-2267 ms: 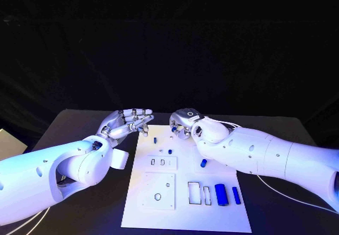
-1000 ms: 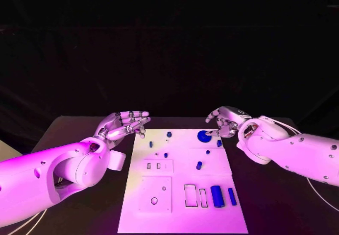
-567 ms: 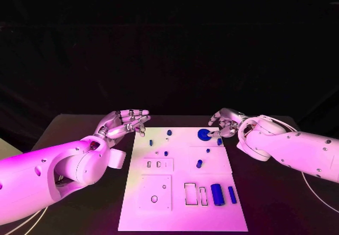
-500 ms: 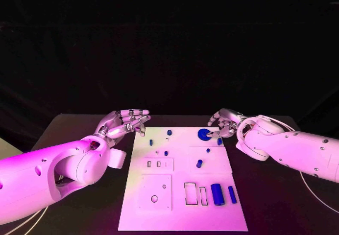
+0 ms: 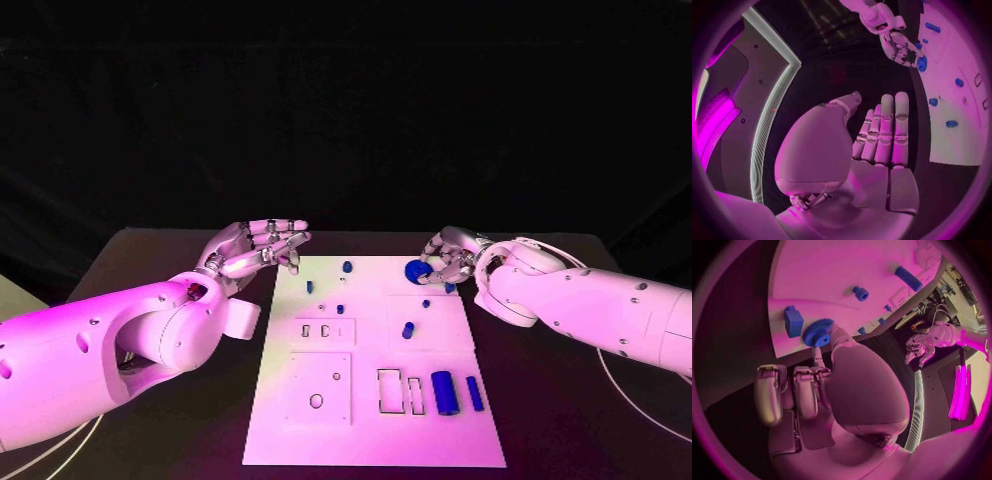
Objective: Assemble the parts on the task board
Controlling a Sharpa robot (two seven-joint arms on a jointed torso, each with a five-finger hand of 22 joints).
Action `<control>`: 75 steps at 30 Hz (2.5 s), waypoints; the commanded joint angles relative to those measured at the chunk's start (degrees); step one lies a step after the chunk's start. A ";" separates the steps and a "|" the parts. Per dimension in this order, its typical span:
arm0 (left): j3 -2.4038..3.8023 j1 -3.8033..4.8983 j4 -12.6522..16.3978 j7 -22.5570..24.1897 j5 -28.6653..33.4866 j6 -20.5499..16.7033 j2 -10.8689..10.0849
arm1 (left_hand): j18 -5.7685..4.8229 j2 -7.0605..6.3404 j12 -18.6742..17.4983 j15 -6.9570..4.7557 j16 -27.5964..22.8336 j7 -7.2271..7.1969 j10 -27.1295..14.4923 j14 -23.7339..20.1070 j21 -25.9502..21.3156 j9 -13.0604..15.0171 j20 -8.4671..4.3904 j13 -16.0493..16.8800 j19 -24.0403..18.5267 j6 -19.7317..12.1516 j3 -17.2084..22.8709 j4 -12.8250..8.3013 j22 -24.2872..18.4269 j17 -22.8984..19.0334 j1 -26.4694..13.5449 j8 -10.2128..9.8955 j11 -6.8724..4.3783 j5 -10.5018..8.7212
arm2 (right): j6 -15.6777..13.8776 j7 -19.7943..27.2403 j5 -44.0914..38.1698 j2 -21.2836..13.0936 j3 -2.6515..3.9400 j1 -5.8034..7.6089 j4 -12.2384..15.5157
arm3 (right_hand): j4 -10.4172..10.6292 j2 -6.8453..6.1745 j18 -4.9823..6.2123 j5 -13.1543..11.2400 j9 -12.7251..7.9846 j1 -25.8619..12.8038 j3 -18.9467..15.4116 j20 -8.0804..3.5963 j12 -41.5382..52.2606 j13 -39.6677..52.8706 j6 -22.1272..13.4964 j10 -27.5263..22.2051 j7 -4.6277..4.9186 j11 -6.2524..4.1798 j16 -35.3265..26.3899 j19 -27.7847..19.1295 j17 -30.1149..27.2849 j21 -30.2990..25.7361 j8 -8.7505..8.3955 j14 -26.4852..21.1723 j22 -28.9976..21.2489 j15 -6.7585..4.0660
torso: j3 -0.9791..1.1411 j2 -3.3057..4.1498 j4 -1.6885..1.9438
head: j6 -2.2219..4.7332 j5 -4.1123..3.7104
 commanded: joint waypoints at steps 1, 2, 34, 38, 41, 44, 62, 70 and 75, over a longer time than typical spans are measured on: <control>0.05 0.07 0.03 0.16 -0.04 0.98 0.07 | 0.91 0.30 0.35 0.04 0.25 0.70 -0.14 -0.43 0.23 0.08 0.07 0.06 -0.41 -0.15 -0.04 -0.29 0.07 -0.01 0.04 0.18 -0.13 0.01 | 0.83 -0.29 0.09 0.33 0.01 -0.08 -0.49 | 0.03 0.65 -0.69 0.29 0.07 0.19 -0.14 0.22 0.21 15.04 -0.01 6.07 0.33 0.43 0.18 3.42 15.06 0.28 0.21 6.19 9.90 0.41 | 0.02 -0.04 0.02 | 0.02 -0.08; 0.05 0.07 0.02 0.16 -0.04 0.99 0.07 | 0.91 0.30 0.35 0.04 0.25 0.70 -0.14 -0.43 0.23 0.08 0.07 0.06 -0.41 -0.15 -0.04 -0.30 0.07 -0.01 0.05 0.18 -0.13 0.01 | 0.81 -0.28 0.09 0.45 0.01 -0.08 -0.64 | 0.03 0.65 -0.69 0.29 0.07 0.19 -0.14 0.22 0.21 15.04 -0.01 6.07 0.33 0.43 0.18 3.42 15.06 0.28 0.21 6.19 9.90 0.41 | 0.03 -0.04 -0.01 | 0.02 -0.06; 0.05 0.07 -0.08 0.01 -0.04 1.30 0.10 | 0.91 0.30 0.35 0.04 0.25 0.70 -0.14 -0.43 0.23 0.08 0.07 0.06 -0.41 -0.15 -0.04 -0.30 0.07 -0.01 0.05 0.18 -0.13 0.01 | -1.05 -1.21 -9.72 2.11 0.00 -0.34 -1.17 | -1.90 1.99 -0.87 -2.07 -0.14 4.58 9.54 -0.74 0.21 15.04 7.03 6.07 -1.49 -1.13 0.18 3.67 15.06 1.05 2.44 6.19 11.02 -0.91 | 0.05 -0.05 -0.09 | -0.14 0.21; 0.05 0.07 -0.06 -0.01 -0.04 1.35 0.10 | 0.91 0.30 0.35 0.04 0.25 0.70 -0.14 -0.43 0.23 0.08 0.07 0.06 -0.41 -0.15 -0.04 -0.30 0.07 -0.01 0.05 0.18 -0.13 0.01 | -4.26 -0.47 -13.32 1.70 -0.01 -0.44 0.59 | -1.93 1.86 -0.89 -1.99 -0.14 4.48 9.99 -0.83 0.21 15.04 7.32 6.07 -1.58 -1.21 0.18 3.70 15.06 1.11 2.52 6.19 11.10 -1.00 | 0.08 -0.04 -0.07 | -0.08 0.28; 0.05 0.07 -0.08 -0.02 -0.04 1.37 0.11 | 0.91 0.30 0.35 0.04 0.25 0.70 -0.14 -0.43 0.23 0.08 0.07 0.06 -0.41 -0.15 -0.04 -0.30 0.07 -0.01 0.05 0.18 -0.13 0.01 | -6.73 -0.06 -15.78 1.48 0.00 -0.48 2.26 | -1.77 1.45 -0.99 -2.10 -0.15 3.98 10.34 -0.93 0.21 15.04 7.59 6.07 -1.67 -1.31 0.18 3.91 15.06 1.42 2.58 6.19 11.46 -1.10 | 0.11 -0.03 -0.06 | -0.04 0.37; 0.05 0.07 -0.12 -0.02 -0.04 1.39 0.13 | 0.92 0.37 0.38 0.03 0.31 0.69 -0.15 -0.51 0.29 0.12 0.06 0.05 -0.50 -0.18 -0.02 -0.34 0.06 -0.07 0.07 0.24 -0.14 0.01 | -8.95 0.07 -18.51 1.42 0.02 -0.48 4.51 | -1.64 1.23 -1.05 -2.11 -0.17 3.65 10.51 -0.98 0.21 15.04 7.67 6.07 -1.71 -1.35 0.18 4.03 15.06 1.61 2.56 6.19 11.68 -1.14 | 0.13 -0.04 -0.05 | 0.01 0.38; 0.05 0.06 -0.44 -0.18 -0.09 2.09 0.73 | 0.89 0.13 0.44 0.01 0.56 0.76 -0.25 -0.80 1.68 0.29 -0.03 -0.03 -1.15 -0.43 3.38 -1.61 0.57 -0.85 0.49 0.55 -0.08 0.03 | -11.16 -2.63 -27.61 9.46 0.00 -0.79 5.92 | -1.16 0.93 -1.17 -1.31 -0.38 2.56 11.70 -1.12 0.21 15.04 7.54 6.07 -1.76 -1.43 0.18 4.29 15.06 2.01 2.21 6.19 12.14 -1.24 | 0.04 0.05 0.02 | 0.30 0.51; 0.05 0.06 -0.45 -0.19 -0.10 2.11 0.87 | 0.89 0.08 0.45 0.02 0.59 0.75 -0.25 -0.79 1.70 0.29 -0.02 -0.03 -1.17 -0.43 3.35 -1.58 0.57 -0.86 0.37 0.57 -0.08 0.03 | -10.09 -2.80 -27.84 12.38 -0.05 -2.17 3.55 | -1.17 0.87 -1.17 -1.29 -0.41 2.52 11.78 -1.13 0.21 15.04 7.48 6.07 -1.75 -1.43 0.18 4.29 15.06 2.01 2.15 6.19 12.14 -1.24 | 0.07 0.06 0.04 | 0.28 0.52; 0.05 0.07 -0.45 -0.20 -0.10 2.11 0.94 | 0.89 0.08 0.45 0.02 0.59 0.75 -0.25 -0.79 1.70 0.29 -0.02 -0.03 -1.17 -0.43 3.35 -1.58 0.57 -0.86 0.37 0.57 -0.08 0.03 | -9.07 -2.78 -27.72 13.90 -0.08 -3.31 1.96 | -1.14 0.77 -1.18 -1.29 -0.46 2.39 11.94 -1.13 0.21 15.04 7.37 6.07 -1.70 -1.40 0.18 4.31 15.06 2.03 2.03 6.19 12.17 -1.23 | 0.06 0.06 0.07 | 0.16 0.68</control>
